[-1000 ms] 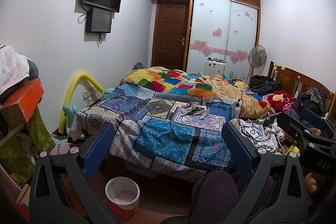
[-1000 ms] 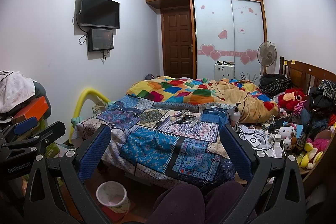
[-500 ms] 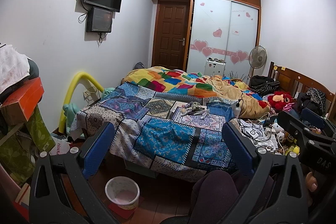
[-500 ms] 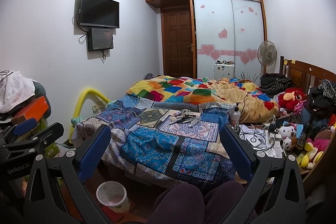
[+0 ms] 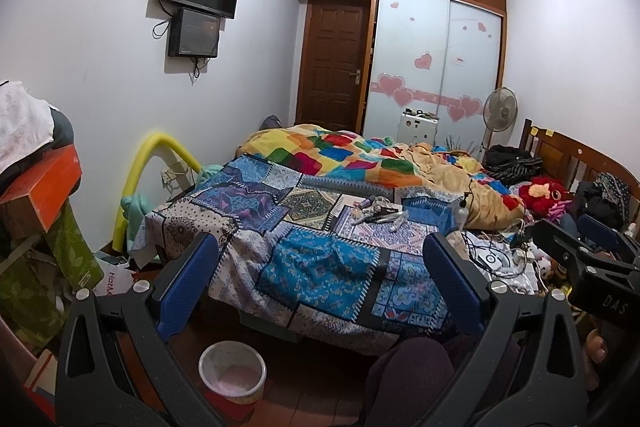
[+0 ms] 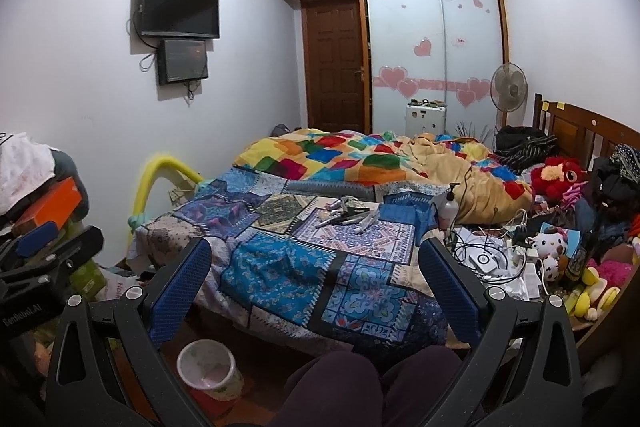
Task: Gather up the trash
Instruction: 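Grasp the black Sharpie with the left tool while the right tool grasps the white packet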
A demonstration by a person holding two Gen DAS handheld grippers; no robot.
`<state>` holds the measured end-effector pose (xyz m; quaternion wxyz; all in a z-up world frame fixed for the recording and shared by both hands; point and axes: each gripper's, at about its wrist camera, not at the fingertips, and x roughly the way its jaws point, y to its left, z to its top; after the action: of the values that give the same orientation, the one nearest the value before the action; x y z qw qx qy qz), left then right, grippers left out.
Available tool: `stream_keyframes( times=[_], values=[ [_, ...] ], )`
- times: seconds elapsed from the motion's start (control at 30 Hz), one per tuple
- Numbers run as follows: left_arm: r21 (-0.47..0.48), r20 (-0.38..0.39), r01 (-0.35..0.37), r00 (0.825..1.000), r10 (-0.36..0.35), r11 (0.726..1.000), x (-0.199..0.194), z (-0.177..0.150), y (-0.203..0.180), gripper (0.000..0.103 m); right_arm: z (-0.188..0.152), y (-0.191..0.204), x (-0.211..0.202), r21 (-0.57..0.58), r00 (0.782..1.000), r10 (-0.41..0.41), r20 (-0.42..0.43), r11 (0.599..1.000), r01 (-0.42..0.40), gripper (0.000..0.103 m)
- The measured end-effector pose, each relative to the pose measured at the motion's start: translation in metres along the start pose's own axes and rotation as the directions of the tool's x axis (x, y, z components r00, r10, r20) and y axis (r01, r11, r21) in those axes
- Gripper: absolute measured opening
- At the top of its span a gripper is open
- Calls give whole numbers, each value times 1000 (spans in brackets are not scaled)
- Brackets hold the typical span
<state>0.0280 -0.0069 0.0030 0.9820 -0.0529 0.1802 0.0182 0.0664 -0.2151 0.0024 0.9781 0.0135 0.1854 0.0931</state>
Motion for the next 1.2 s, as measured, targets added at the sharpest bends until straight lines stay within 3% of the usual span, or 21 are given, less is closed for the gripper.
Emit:
stream_keyframes(
  times=[0.27,0.63,0.9,1.2],
  values=[
    [-10,-31,22,999,-22,1000,69,30,-9,103,20,-29,44,39,997,-71,-19,997,71,103],
    [-6,-104,63,993,-63,998,197,58,-33,103,38,-89,139,72,979,-166,-121,982,176,103],
    [-2,-232,118,966,-116,993,311,45,-61,84,27,-131,222,110,965,-123,-233,982,152,103],
    [-28,-369,159,916,-158,987,440,19,-77,83,4,-156,319,142,923,-32,-383,985,94,97]
  ],
)
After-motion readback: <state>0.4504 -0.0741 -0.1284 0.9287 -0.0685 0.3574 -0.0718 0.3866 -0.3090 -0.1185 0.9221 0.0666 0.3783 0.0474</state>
